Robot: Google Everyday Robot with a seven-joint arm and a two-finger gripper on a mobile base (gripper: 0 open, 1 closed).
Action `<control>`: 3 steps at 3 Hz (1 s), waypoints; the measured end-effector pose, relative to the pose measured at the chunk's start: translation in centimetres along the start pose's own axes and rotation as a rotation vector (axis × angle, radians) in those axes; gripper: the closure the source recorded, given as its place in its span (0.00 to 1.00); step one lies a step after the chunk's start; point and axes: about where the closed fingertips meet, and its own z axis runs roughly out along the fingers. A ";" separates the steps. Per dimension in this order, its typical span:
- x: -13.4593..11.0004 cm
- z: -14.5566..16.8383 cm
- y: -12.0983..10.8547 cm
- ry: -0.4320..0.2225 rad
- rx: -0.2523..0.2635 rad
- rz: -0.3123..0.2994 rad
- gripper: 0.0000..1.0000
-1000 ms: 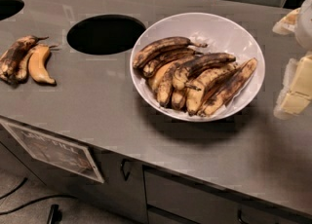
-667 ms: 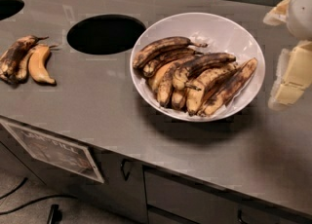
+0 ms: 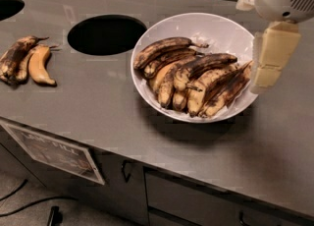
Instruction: Pick banana from white bowl
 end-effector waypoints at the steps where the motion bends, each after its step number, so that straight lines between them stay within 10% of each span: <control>1: -0.9 1.1 -0.5 0.006 -0.022 -0.029 0.00; 3: -0.7 3.7 -1.0 -0.008 -0.068 -0.019 0.05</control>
Offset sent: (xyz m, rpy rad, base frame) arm 0.0118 0.0025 -0.0416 -0.0230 0.1341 0.0249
